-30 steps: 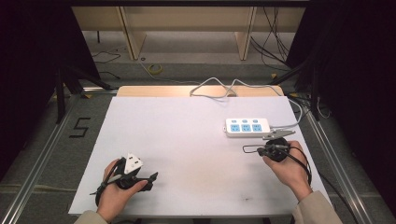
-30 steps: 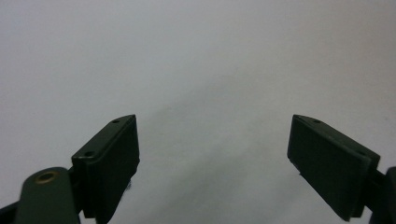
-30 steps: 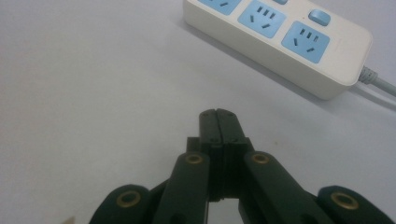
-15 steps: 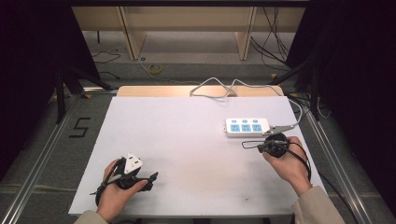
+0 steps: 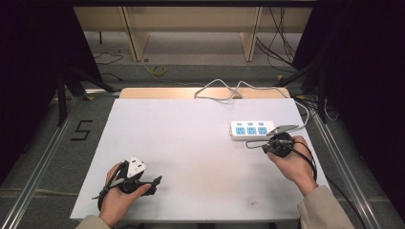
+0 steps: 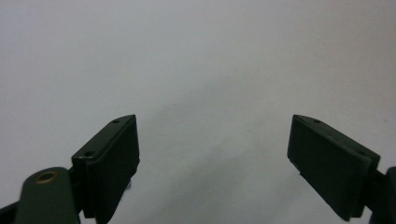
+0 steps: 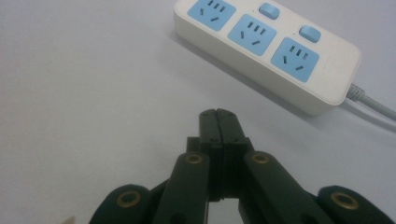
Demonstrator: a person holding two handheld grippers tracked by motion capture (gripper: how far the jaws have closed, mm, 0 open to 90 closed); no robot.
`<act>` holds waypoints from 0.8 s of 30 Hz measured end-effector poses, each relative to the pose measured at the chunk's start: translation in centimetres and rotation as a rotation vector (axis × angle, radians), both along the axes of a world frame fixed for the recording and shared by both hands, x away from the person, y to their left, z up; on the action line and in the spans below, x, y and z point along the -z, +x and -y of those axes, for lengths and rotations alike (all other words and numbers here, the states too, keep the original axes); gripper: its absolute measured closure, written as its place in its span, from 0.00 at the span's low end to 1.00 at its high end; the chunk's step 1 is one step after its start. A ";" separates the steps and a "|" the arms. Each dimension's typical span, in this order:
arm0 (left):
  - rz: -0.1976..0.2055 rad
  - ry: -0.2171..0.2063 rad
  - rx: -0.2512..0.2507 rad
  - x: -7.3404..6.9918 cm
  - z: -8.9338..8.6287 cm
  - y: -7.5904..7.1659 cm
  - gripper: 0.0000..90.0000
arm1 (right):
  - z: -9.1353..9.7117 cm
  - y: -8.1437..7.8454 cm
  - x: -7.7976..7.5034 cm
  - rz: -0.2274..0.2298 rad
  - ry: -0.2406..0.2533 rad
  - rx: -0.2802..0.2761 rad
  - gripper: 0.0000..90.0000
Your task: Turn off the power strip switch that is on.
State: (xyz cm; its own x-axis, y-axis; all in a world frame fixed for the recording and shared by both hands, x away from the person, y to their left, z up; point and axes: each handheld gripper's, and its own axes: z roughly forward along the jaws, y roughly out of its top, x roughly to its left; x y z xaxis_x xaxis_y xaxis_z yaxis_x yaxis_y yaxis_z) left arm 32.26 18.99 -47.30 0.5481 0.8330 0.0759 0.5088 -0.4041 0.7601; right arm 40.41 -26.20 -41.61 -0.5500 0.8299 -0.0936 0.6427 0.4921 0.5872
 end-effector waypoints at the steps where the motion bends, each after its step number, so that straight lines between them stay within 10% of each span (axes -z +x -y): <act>1: 0.000 0.000 0.000 0.0 0.0 0.0 0.18 | 0.0 0.1 0.0 0.000 -0.001 -0.001 1.00; 24: 0.000 -0.002 0.001 0.0 0.1 0.0 0.18 | -0.8 1.6 -0.5 -0.018 -0.022 -0.013 1.00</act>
